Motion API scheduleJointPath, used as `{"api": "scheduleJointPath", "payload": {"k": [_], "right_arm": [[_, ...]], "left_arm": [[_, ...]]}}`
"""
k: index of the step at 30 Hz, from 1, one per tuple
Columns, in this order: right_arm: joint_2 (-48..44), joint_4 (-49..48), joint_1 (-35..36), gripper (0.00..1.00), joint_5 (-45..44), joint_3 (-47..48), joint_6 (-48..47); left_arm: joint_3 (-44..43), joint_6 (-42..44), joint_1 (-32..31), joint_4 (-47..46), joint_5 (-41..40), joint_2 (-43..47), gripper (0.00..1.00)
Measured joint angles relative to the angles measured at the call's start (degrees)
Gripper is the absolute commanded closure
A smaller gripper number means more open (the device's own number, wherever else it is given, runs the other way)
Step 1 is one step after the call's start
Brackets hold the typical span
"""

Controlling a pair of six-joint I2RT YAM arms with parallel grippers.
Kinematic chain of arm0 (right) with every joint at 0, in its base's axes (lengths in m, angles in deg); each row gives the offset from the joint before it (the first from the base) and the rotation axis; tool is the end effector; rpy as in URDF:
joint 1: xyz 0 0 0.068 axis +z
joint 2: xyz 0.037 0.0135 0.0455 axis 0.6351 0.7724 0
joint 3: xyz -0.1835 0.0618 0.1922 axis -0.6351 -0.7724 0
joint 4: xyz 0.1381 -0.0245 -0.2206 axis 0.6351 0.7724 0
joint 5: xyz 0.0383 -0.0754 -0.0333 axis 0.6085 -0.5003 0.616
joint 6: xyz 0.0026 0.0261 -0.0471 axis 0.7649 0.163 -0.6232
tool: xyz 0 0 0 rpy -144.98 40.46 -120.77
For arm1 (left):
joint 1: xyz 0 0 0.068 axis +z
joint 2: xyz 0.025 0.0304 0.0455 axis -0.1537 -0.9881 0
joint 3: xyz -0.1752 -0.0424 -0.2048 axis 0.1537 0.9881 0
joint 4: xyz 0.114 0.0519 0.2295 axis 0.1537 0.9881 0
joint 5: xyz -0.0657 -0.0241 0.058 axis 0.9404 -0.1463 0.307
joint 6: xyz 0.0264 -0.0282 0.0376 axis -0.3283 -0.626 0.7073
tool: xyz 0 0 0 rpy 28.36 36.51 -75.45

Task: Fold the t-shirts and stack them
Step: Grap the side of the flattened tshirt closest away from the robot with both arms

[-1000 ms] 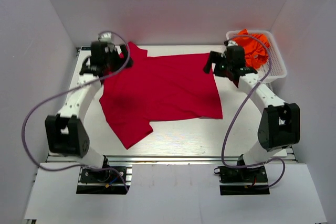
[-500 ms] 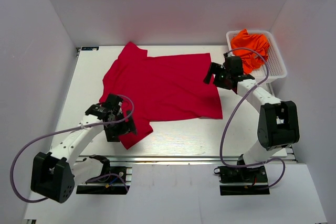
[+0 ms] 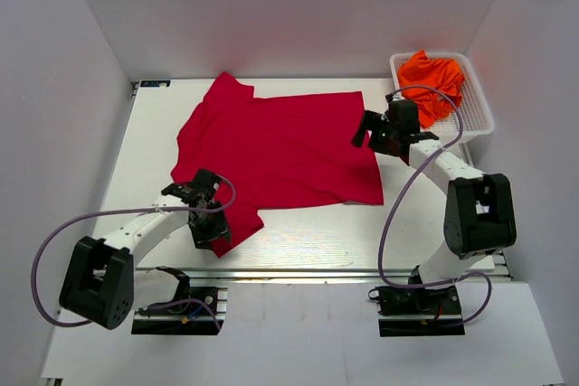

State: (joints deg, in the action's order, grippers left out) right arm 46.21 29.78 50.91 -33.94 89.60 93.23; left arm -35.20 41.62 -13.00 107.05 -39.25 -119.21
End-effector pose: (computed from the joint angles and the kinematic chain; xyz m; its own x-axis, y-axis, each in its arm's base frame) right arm 0.3520 0.0739 0.2329 -0.6571 0.2357 -0.7160 -0.0116 0.9466 0.3223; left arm 0.1615 -0.0666 0.1699 -0.9404 -0.3351 -0.0575 -0.3273 0.9380 -0.1141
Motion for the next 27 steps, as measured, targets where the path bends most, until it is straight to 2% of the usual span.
{"api": "scheduleJointPath", "payload": {"k": [4, 5, 7, 10, 11, 14, 18, 19, 27], "right_arm": [[-0.3, -0.1, -0.2, 0.1, 0.0, -0.8, 0.2], [-0.5, -0.3, -0.3, 0.1, -0.1, -1.3, 0.2], [-1.7, -0.3, -0.3, 0.1, -0.5, -2.6, 0.7], [-4.4, 0.1, -0.3, 0.1, -2.8, -5.3, 1.7], [-5.6, 0.7, -0.2, 0.1, -4.1, -6.3, 2.4], [-9.1, 4.8, -0.3, 0.11, -9.2, -8.0, 4.8], [-13.4, 10.3, -0.6, 0.22, -13.7, -11.0, 8.1], [-14.3, 11.5, -0.7, 0.22, -14.0, -12.1, 8.6], [-13.5, 16.3, -0.8, 0.29, -9.2, -16.4, 9.9]], "left_arm": [[0.2, 0.2, 0.0, -2.4, -0.7, -4.0, 0.51], [0.2, 0.4, 0.0, -2.8, -0.7, -4.9, 0.58], [0.5, 0.9, 0.0, -3.6, -0.6, -6.4, 0.62], [0.6, 1.3, 0.0, -3.7, -0.4, -6.6, 0.86], [0.6, 1.6, 0.0, -3.8, -0.2, -6.6, 1.0], [0.7, 2.1, 0.0, -4.3, 0.8, -6.6, 1.0], [0.8, 2.8, 0.0, -4.3, 1.0, -6.3, 1.0], [0.9, 3.0, 0.0, -4.3, 1.0, -6.1, 1.0], [0.9, 5.5, 0.0, -4.8, 2.5, 0.9, 1.0]]}}
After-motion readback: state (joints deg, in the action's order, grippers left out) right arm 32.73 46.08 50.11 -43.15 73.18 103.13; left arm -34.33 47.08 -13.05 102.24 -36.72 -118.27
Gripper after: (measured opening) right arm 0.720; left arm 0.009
